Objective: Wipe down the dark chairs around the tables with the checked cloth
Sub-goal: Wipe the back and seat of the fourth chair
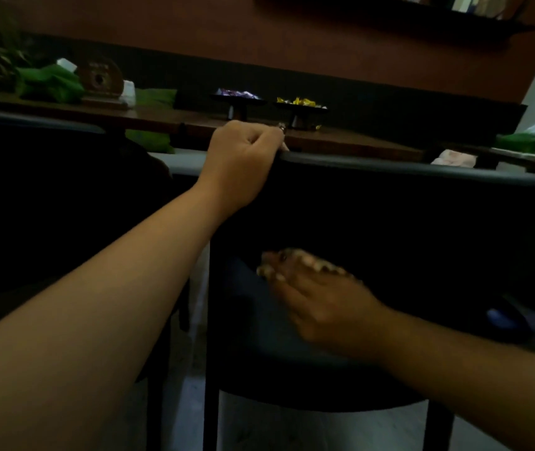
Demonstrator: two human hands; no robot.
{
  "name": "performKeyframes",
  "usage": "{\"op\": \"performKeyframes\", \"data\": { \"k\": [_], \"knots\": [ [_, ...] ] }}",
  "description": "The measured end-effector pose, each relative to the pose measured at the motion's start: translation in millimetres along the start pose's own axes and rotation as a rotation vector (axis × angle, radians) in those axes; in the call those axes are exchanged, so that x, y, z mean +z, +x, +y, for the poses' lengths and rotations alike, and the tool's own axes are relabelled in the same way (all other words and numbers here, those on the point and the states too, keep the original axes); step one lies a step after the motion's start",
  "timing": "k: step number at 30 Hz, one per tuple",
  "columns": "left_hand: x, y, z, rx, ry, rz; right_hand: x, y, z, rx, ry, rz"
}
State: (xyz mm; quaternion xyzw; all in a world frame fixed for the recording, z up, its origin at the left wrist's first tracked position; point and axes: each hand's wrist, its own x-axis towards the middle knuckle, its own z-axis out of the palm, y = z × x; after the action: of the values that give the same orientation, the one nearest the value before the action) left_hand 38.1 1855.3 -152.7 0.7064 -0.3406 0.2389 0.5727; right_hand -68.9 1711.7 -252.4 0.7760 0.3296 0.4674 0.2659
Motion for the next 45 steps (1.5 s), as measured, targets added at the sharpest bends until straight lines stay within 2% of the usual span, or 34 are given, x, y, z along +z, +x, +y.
{"op": "performKeyframes", "data": {
  "k": [1,3,7,10,12,15,16,18,21,23,25,27,29,32,37,39,42,45],
  "knots": [
    [1.4,-3.9,8.2,0.051,0.028,-0.036,4.3,-6.3,-3.1,-0.044,0.037,-0.168],
    [4.6,-7.8,10.8,0.137,0.089,-0.002,-9.3,-8.6,-3.0,-0.097,0.081,-0.308],
    [13.8,-11.0,0.6,0.18,0.088,0.147,-49.1,17.5,39.9,-0.025,0.049,-0.025],
    [19.0,-11.3,0.4,0.213,0.104,0.215,-46.5,14.9,42.1,-0.014,-0.049,0.059],
    [19.1,-11.0,0.5,0.201,0.101,0.197,-23.3,-11.3,23.8,-0.038,0.031,-0.057],
    [17.2,-12.0,1.9,0.195,0.12,0.181,-8.8,-36.3,1.9,-0.185,0.093,-0.319],
    [17.1,-12.5,2.7,0.196,0.123,0.181,-12.7,-34.1,3.3,-0.193,0.108,-0.313],
    [18.4,-13.9,4.0,0.196,0.132,0.198,-30.9,-16.0,19.9,-0.102,0.145,-0.13],
    [21.2,-13.9,4.5,0.195,0.1,0.24,-66.3,17.1,59.5,0.013,0.052,0.108],
    [21.0,-14.5,5.6,0.177,0.089,0.237,-68.1,20.5,63.5,0.012,-0.037,0.171],
    [20.8,-14.9,5.8,0.161,0.113,0.213,-47.5,3.4,44.3,-0.034,-0.068,0.099],
    [19.4,-16.2,6.9,0.154,0.14,0.195,-23.9,-20.2,21.7,-0.041,0.086,-0.077],
    [17.7,-16.3,7.7,0.152,0.161,0.183,-18.8,-28.0,12.8,-0.043,0.206,-0.171],
    [18.1,-16.2,8.2,0.161,0.193,0.19,-39.1,-13.2,26.7,-0.08,0.131,-0.065],
    [20.5,-18.5,12.7,0.127,0.173,0.227,-72.9,8.3,68.4,0.045,-0.029,0.235],
    [20.0,-18.0,14.9,0.107,0.163,0.217,-53.4,-6.4,52.0,0.011,-0.045,0.2],
    [15.9,-18.0,17.6,0.077,0.195,0.164,-28.0,-33.2,23.7,-0.049,0.112,0.015],
    [10.9,-19.0,21.6,0.034,0.214,0.069,-44.3,-29.0,37.2,-0.074,0.137,0.038]
  ]
}}
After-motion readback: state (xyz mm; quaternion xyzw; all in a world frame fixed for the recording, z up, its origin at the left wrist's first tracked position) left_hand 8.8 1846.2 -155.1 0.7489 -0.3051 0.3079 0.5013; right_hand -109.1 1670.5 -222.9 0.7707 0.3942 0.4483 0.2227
